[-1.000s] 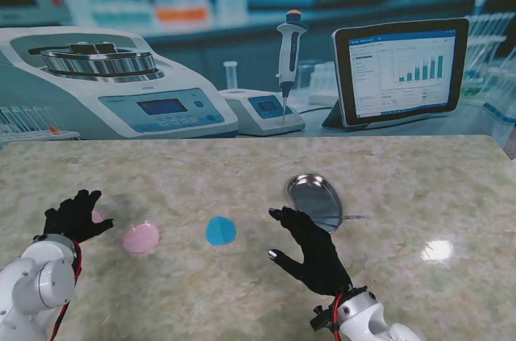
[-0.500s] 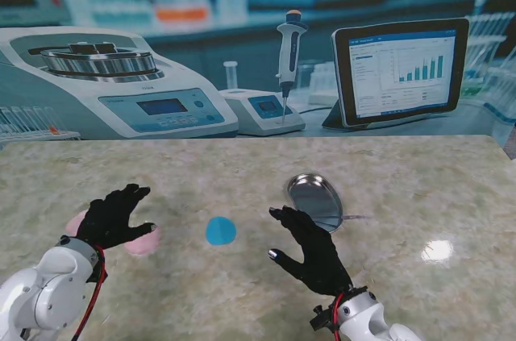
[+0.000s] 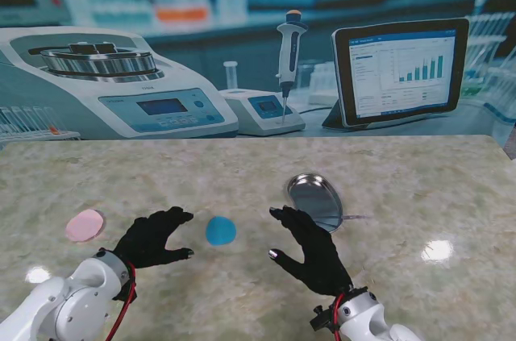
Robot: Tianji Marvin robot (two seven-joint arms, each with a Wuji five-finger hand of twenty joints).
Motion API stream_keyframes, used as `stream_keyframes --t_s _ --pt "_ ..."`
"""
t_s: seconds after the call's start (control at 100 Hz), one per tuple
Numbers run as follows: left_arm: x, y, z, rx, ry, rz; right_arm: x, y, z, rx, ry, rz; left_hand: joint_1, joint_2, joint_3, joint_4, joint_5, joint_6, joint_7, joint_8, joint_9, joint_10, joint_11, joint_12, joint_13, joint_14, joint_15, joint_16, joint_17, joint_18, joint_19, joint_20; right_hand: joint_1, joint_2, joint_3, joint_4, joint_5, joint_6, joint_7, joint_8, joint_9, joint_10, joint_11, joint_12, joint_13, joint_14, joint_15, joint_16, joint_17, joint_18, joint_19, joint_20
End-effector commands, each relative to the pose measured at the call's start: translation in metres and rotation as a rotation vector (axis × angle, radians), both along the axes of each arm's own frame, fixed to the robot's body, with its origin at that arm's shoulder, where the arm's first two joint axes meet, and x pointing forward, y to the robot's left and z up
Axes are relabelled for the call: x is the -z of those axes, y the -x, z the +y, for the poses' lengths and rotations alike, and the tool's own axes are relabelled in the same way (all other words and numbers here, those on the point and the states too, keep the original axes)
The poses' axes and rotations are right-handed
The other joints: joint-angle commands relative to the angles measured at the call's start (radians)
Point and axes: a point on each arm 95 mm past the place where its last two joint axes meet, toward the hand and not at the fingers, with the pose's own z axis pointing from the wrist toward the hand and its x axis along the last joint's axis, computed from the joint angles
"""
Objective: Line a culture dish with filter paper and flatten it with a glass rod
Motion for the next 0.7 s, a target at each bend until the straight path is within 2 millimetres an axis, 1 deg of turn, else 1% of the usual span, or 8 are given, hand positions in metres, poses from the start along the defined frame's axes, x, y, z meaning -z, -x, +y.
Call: stream_keyframes --t_s 0.0,0.03,0.08,0.25,0.41,0.43,0.45,0.69 --pt "0.0 -0.001 -0.007 0.011 0.006 0.012 0.0 0.003 0.003 -0.003 -0.009 0.002 0.018 0.036 -0.046 0.022 0.0 -0.013 0.048 0.028 -0.008 -0.015 0.012 -0.013 -0.018 -0.013 -0.027 0.018 -0.01 -0.007 -0.048 0.042 0.005 0.005 -0.002 0.004 -0.006 -0.024 -0.004 0.015 -0.021 -0.019 0.007 0.007 0.0 -0.013 0.003 -0.005 -0.009 -0.005 0.016 -0.006" --pt "0.001 -0.002 -0.01 0.013 0.007 0.016 0.0 0.003 0.003 -0.003 -0.009 0.002 0.017 0.039 -0.054 0.022 0.002 -0.012 0.053 0.03 -0.007 -0.015 0.013 -0.014 -0.018 -0.012 -0.027 0.018 -0.012 -0.007 -0.049 0.042 0.005 0.005 -0.002 0.005 -0.007 -0.023 -0.004 0.016 -0.021 -0.019 0.007 0.007 -0.004 -0.016 0.001 -0.006 -0.009 -0.005 0.016 -0.006" --pt "0.002 -0.004 -0.014 0.017 0.009 0.022 0.0 0.003 0.003 -0.004 -0.009 0.002 0.055 0.063 -0.15 0.037 0.005 -0.012 0.071 0.036 -0.006 -0.013 0.02 -0.026 -0.019 -0.012 -0.029 0.02 -0.011 -0.006 -0.059 0.052 0.005 0.006 -0.002 0.005 -0.006 -0.023 -0.004 0.016 -0.021 -0.019 0.007 0.007 0.0 -0.014 0.004 -0.005 -0.009 -0.005 0.016 -0.006" --pt "0.005 -0.011 -0.028 0.031 -0.007 0.025 -0.001 0.003 0.003 -0.002 -0.011 0.002 0.05 0.056 -0.171 0.034 0.032 -0.008 0.083 0.041 -0.001 -0.012 0.026 -0.025 -0.019 -0.012 -0.032 0.019 -0.015 -0.005 -0.068 0.049 0.004 0.005 -0.002 0.005 -0.006 -0.023 -0.004 0.017 -0.021 -0.019 0.007 0.007 0.001 -0.013 0.002 -0.005 -0.009 -0.005 0.016 -0.005" --pt "0.011 -0.017 -0.037 0.042 -0.058 0.026 -0.001 0.003 0.002 0.001 -0.012 0.001 0.036 0.023 -0.18 0.028 -0.004 0.003 0.054 0.029 -0.015 -0.02 0.006 -0.035 -0.03 -0.019 -0.039 0.018 -0.024 -0.011 -0.085 0.046 0.005 0.005 -0.002 0.005 -0.007 -0.02 -0.003 0.02 -0.02 -0.018 0.008 0.007 0.003 -0.012 0.004 -0.003 -0.009 -0.005 0.016 -0.005" --pt "0.012 -0.017 -0.038 0.039 -0.063 0.026 -0.001 0.003 0.002 0.002 -0.013 0.001 -0.023 -0.004 -0.068 0.011 0.0 0.004 0.044 0.023 -0.015 -0.018 -0.003 -0.022 -0.031 -0.02 -0.042 0.023 -0.022 -0.011 -0.107 0.065 0.004 0.005 -0.002 0.005 -0.007 -0.02 -0.003 0.02 -0.021 -0.019 0.008 0.007 0.0 -0.014 0.004 -0.003 -0.009 -0.005 0.016 -0.005" --pt "0.013 -0.017 -0.04 0.036 -0.069 0.026 -0.001 0.003 0.002 0.002 -0.013 0.001 -0.039 -0.012 -0.04 0.007 -0.002 0.006 0.04 0.021 -0.016 -0.019 -0.006 -0.02 -0.033 -0.021 -0.044 0.024 -0.023 -0.011 -0.114 0.068 0.004 0.005 -0.002 0.005 -0.007 -0.02 -0.003 0.02 -0.021 -0.019 0.008 0.007 -0.005 -0.016 0.0 -0.005 -0.009 -0.005 0.016 -0.005" --pt "0.024 -0.023 -0.049 0.008 -0.116 0.023 -0.001 0.004 0.001 0.004 -0.016 0.0 -0.05 -0.028 -0.001 0.003 -0.004 0.012 0.021 0.011 -0.023 -0.02 -0.017 -0.022 -0.036 -0.024 -0.047 0.023 -0.024 -0.012 -0.128 0.065 0.004 0.005 -0.002 0.005 -0.007 -0.019 -0.003 0.024 -0.021 -0.019 0.008 0.007 -0.001 -0.014 0.004 -0.004 -0.009 -0.006 0.016 -0.004"
